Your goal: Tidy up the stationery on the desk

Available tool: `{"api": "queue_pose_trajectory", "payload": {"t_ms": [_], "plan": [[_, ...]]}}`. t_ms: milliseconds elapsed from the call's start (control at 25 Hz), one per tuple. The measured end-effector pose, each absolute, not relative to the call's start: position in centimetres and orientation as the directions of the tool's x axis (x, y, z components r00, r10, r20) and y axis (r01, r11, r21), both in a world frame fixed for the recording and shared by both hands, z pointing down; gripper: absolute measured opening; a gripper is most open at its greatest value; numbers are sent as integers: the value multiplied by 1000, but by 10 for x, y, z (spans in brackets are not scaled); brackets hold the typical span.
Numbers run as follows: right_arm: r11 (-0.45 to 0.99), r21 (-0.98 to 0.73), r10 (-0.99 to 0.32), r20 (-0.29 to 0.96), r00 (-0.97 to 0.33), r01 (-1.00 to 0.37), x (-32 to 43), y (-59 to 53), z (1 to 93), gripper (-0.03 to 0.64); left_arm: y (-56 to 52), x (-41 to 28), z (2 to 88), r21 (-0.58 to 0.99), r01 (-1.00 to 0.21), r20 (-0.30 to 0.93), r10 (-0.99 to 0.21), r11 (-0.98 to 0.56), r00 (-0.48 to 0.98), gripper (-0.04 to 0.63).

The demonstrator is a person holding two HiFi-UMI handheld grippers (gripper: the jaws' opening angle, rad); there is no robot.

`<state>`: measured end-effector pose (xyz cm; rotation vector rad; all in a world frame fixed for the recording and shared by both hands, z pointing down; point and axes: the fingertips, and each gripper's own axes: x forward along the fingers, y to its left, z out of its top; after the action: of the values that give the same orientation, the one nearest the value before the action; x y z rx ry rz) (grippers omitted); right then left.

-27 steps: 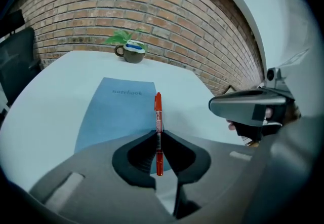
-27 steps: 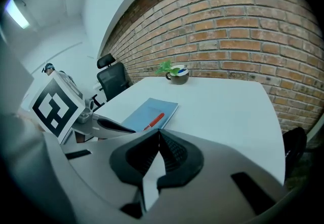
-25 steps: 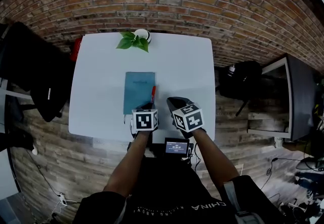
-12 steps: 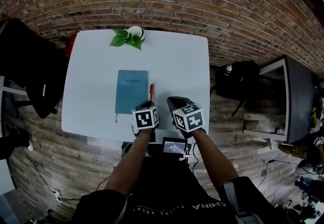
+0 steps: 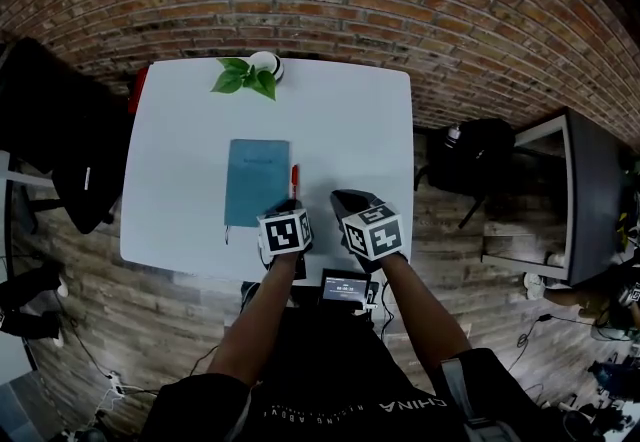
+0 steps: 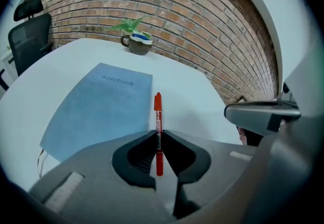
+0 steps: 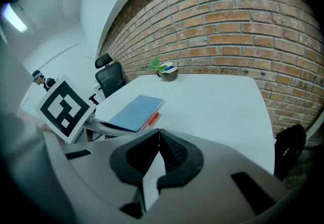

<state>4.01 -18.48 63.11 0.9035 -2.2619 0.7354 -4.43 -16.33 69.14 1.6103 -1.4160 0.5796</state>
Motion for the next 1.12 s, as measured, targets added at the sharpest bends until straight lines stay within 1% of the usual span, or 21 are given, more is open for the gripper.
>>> {"api": "queue_pose_trajectory", "payload": {"t_ms": [320,640,920,1120], "plan": [[607,-271,-420,688,-591,-747,44,-185,632,11,-163,-44,690,300,-954,812,-532,30,238,49],[602,-278,-418,689,-593,-748,42,-179,635,11,-154,-43,682,360,-932,796,-529,25,293,55],[600,-281,-417,689,-592,-749,30,-174,639,11,-149,-46,653,441,-895,716,-576,-65,395,52],[599,-283,-422,683,-596,-749,17,-168,635,11,-151,-63,632,427,-884,650,-614,-193,448,17]]}}
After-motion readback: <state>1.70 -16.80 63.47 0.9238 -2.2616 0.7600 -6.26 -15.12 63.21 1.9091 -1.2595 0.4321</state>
